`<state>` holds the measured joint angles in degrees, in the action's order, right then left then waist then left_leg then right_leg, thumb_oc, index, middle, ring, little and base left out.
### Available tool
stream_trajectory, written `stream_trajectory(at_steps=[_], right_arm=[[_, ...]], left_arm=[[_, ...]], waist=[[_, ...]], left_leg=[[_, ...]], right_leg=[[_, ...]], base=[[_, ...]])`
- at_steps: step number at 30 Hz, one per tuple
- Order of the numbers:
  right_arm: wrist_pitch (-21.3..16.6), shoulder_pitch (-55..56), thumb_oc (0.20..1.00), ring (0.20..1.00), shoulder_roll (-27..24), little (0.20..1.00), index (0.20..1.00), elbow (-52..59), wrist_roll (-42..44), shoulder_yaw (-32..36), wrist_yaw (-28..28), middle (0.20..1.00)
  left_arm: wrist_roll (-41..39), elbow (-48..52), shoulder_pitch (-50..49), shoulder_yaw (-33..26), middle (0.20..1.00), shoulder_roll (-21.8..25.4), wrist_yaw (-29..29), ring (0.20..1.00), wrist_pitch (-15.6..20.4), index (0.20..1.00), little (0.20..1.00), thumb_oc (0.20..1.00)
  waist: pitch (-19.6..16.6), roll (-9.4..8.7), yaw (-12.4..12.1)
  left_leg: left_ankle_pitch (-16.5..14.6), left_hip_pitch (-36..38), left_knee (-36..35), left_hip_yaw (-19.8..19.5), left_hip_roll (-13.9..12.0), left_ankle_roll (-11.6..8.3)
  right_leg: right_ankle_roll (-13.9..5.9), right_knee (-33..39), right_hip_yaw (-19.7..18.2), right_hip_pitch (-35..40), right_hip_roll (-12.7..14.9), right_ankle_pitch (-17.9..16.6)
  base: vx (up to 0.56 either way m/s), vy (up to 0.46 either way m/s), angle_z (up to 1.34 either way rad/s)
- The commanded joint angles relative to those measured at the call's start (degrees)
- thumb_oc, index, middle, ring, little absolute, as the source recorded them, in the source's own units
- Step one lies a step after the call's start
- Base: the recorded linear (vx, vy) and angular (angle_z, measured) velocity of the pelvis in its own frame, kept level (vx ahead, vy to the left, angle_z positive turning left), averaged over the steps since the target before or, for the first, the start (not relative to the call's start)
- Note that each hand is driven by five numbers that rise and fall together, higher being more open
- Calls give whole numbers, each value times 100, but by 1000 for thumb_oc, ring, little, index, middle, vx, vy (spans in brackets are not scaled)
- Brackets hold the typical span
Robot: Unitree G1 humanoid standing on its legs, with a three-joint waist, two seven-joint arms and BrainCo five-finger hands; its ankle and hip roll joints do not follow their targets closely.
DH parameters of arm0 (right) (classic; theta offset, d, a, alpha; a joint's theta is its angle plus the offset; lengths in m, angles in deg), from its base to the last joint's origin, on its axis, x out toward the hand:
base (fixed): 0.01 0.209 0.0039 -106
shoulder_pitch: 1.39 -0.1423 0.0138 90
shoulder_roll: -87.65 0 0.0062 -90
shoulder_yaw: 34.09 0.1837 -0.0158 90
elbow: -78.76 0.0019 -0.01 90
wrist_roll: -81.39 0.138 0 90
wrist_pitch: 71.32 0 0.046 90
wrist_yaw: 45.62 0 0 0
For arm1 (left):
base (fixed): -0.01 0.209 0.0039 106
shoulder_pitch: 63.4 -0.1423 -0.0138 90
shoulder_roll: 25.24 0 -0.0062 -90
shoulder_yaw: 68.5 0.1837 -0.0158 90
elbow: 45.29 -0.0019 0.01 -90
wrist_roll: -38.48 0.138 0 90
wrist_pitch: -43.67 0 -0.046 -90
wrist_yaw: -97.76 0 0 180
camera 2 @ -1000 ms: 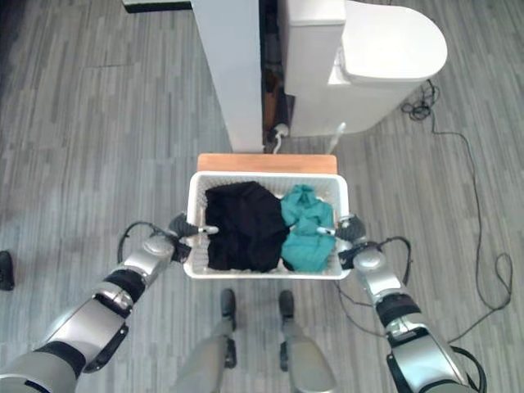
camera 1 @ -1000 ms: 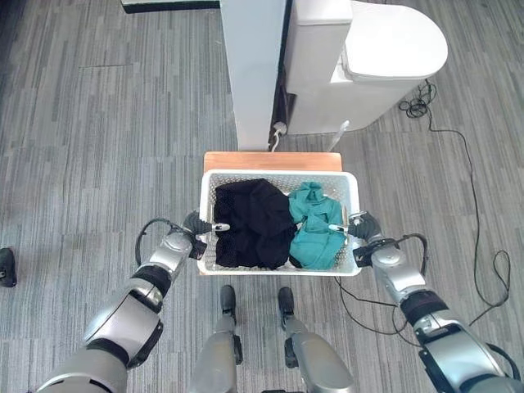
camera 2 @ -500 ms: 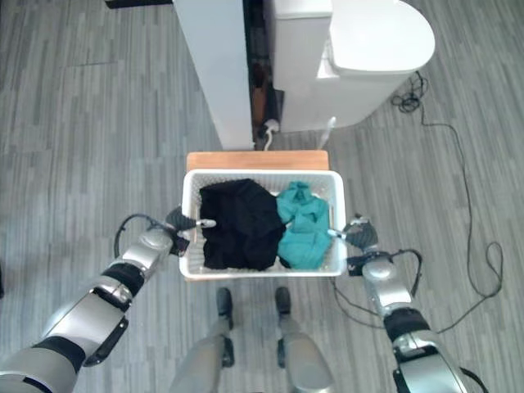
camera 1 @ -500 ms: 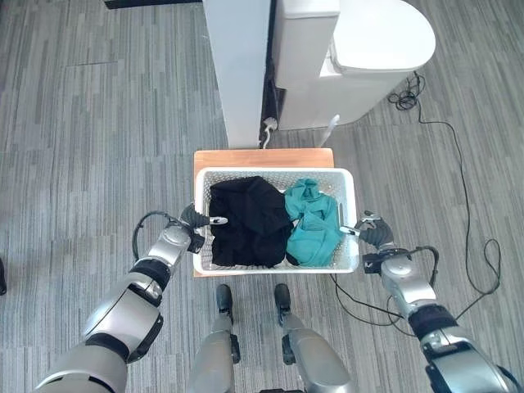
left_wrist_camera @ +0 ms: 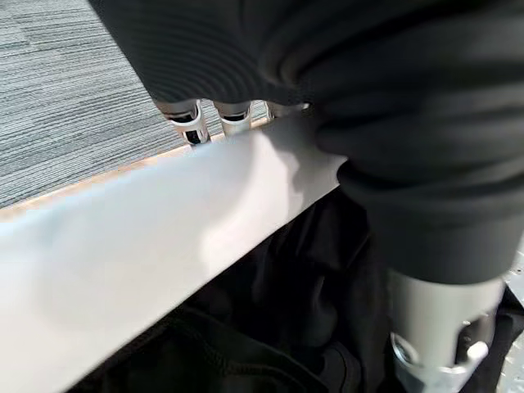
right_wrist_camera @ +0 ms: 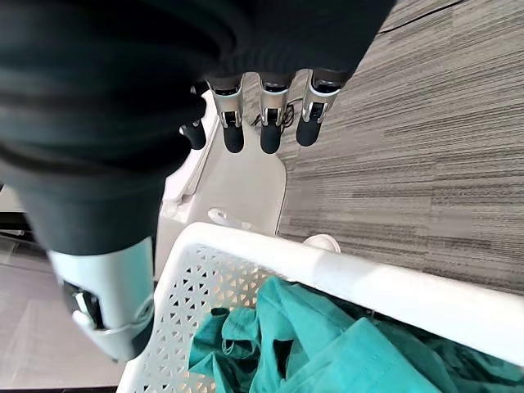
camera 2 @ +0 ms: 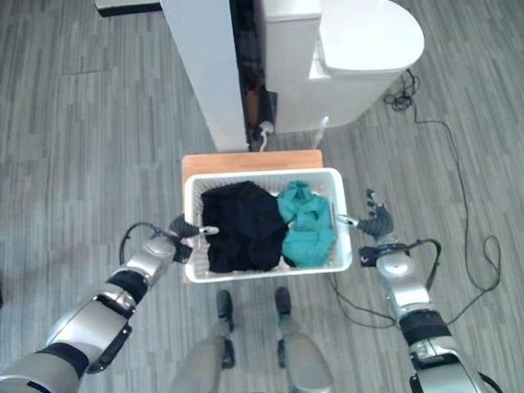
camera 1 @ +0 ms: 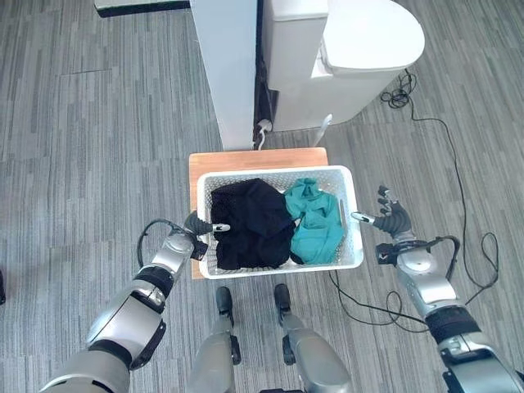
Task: Grab the laundry basket,head to the washer,open it,put in the laundry and shut it.
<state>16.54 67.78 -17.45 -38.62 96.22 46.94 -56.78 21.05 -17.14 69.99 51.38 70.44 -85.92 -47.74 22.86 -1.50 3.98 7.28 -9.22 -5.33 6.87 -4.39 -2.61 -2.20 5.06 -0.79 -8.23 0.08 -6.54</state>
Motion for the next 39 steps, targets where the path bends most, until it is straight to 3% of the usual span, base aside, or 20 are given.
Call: stream_trajectory(at_steps=[1,12,27,39], right_arm=[[-297,228,1000,1000,-127,1000,1000,140,64,474,-304,1000],[-214,249,1000,1000,71,1000,1000,-516,602,376,-184,1000],[-247,-676,1000,1000,84,1000,1000,-1251,1394,-380,155,1000],[59,-1460,1000,1000,413,1000,1000,-2194,1282,-761,-146,1000]], left_arm=[[86,-282,29,-3,1000,-441,-68,1000,216,1000,1000,1000],[93,-354,155,120,1000,-375,-67,1000,144,1000,1000,1000],[92,-792,842,346,1000,-278,-68,1000,120,1000,1000,1000],[-24,-1201,1207,491,1000,-352,-114,1000,27,1000,1000,1000]], waist=[[-476,-39,-8],[-449,-23,-27],[-252,-74,-111],[-82,-75,-157]], left_leg=[[-562,-296,606,-288,-51,35],[-497,-513,644,-382,-38,6],[-425,-851,770,-447,-21,-21],[-449,-1002,878,-496,-2,-25]], right_leg=[[-390,-445,379,-360,508,280],[-369,-453,434,-482,496,259],[-364,-503,480,-740,518,189],[-343,-566,489,-848,521,198]], base=[[0,0,0],[0,0,0],[0,-2,3],[0,0,0]])
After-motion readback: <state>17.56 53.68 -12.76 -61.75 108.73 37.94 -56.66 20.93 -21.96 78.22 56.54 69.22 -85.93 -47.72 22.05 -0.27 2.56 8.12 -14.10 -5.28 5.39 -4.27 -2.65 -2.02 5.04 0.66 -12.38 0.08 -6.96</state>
